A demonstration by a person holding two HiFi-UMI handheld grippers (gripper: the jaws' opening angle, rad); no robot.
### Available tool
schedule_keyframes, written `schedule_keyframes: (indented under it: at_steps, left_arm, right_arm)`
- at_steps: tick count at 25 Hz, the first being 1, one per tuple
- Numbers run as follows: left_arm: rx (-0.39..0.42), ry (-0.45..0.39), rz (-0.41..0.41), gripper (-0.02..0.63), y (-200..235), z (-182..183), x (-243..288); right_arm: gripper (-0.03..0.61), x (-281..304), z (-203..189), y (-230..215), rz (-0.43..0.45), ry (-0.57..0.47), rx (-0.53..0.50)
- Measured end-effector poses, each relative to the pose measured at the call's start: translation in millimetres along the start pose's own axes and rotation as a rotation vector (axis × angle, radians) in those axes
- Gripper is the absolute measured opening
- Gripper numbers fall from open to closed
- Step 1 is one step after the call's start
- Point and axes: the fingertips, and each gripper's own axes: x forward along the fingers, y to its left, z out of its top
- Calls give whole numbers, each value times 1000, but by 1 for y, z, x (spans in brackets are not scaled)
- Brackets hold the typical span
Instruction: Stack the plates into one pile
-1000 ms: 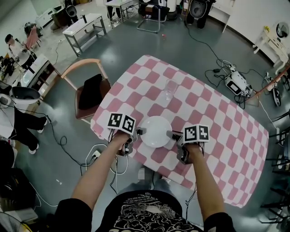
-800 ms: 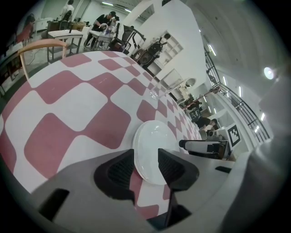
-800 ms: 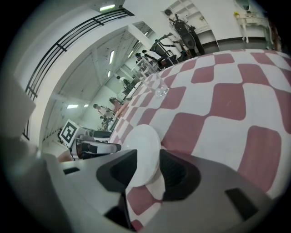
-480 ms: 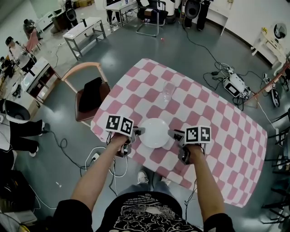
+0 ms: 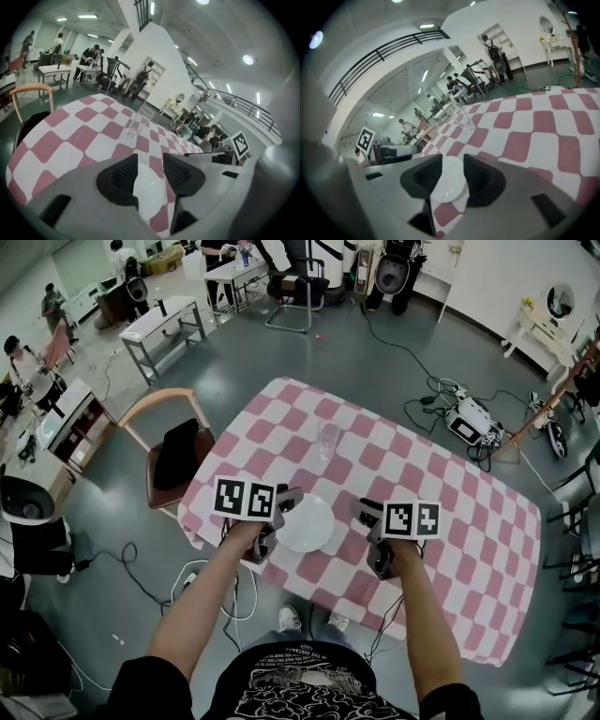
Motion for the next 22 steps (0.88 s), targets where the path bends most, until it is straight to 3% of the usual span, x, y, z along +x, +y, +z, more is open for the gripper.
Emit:
schedule_keyframes:
  at_steps: [11, 15, 22]
  left_arm:
    - [267, -151, 0, 149, -72, 60, 1]
    - [369, -220, -20, 104, -107, 80, 2]
    - [496, -345, 25, 53, -145, 105, 0]
  right_arm:
    - [88, -81, 61, -8, -131, -250, -154]
    - [28, -116, 82, -11, -208, -338, -241]
    - [17, -164, 103, -19, -300, -455, -314]
